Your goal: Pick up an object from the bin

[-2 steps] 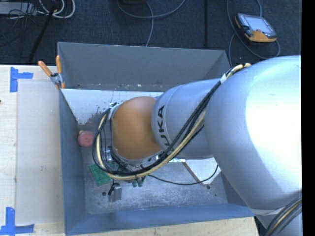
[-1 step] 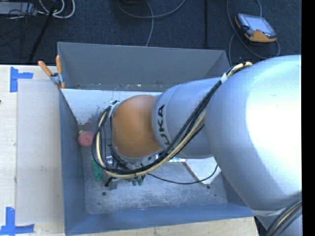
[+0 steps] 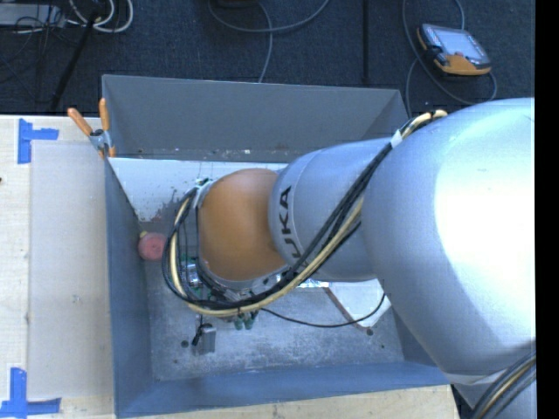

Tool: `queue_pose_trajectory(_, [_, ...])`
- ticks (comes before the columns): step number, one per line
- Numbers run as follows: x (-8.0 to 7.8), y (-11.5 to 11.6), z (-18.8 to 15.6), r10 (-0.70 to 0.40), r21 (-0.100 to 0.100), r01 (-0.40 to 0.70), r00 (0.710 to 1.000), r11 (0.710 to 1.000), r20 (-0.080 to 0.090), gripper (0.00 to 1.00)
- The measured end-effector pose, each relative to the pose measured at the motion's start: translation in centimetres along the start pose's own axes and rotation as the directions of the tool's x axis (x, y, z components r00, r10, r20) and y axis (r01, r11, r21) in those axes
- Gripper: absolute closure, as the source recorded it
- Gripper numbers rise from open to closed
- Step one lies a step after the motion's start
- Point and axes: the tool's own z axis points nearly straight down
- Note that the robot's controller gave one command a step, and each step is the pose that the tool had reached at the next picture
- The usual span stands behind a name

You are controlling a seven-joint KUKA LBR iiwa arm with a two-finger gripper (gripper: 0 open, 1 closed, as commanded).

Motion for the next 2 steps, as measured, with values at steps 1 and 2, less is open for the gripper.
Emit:
queue_pose_trajectory(1, [0.0,0.0,0.0,0.001,0.000,-0.001,1.000,1.000,0.001,1.00])
queue_pose_trajectory(2, [-4.4,-0.2,-15.8,-0.279,0.002,0.279,0.960,0.960,0.010,1.00])
